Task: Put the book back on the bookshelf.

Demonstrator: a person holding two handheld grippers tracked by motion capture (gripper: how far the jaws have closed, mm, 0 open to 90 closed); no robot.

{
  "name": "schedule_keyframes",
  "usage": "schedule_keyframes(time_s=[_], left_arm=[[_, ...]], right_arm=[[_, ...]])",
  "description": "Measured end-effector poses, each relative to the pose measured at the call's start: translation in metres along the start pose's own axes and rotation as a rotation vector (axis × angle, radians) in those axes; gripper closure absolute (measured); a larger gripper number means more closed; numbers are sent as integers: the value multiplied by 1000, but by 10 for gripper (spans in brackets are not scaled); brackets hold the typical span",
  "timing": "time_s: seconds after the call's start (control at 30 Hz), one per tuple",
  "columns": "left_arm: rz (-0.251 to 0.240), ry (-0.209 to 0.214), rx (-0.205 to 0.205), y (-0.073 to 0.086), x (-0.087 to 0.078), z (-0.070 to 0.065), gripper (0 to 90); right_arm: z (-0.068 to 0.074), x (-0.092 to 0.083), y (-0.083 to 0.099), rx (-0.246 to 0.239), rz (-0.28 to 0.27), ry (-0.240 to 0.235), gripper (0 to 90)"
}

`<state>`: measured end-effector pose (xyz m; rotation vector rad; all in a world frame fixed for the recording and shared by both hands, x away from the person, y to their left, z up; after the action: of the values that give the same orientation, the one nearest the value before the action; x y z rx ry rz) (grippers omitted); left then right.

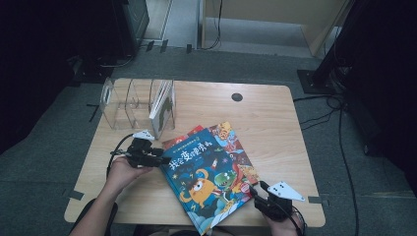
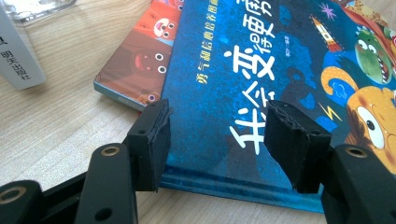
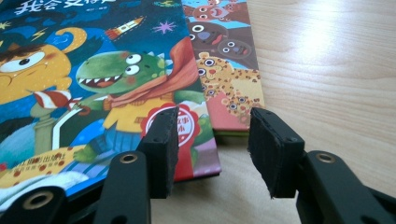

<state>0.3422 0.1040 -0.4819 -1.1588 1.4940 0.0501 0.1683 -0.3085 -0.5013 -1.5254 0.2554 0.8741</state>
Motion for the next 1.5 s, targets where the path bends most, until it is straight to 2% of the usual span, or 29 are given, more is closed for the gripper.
schedule_keyframes(time_s=[0.4, 0.63, 0.83, 1.03, 1.13, 1.5], left_arm=[[-2, 3, -3, 0, 0, 1, 419], [0, 3, 3, 0, 0, 1, 422], [0, 7, 3, 0, 1, 1, 427], [7, 18, 9, 0, 2, -1, 436], [12, 42, -3, 0, 1, -1, 436], [20, 17, 36, 2, 3, -8, 447]], right_arm=[[2, -3, 7, -7, 43, 6, 540], [1, -5, 9, 14, 49, 1, 534], [8, -6, 14, -11, 73, 0, 534], [8, -5, 15, -10, 66, 4, 533], [8, -3, 14, -9, 59, 8, 531], [4, 6, 8, 0, 48, 5, 532]])
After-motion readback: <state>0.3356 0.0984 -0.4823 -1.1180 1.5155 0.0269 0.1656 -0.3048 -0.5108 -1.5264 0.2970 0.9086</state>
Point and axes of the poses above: each handheld gripper's, and its own axes: x roughly forward along the jaws, y roughly out of its underside, z roughly to its left, the point moved 1 cm from there along x, roughly forward along the jaws, and after that the axes turned 5 degrees about z, right-handed, at the moved point
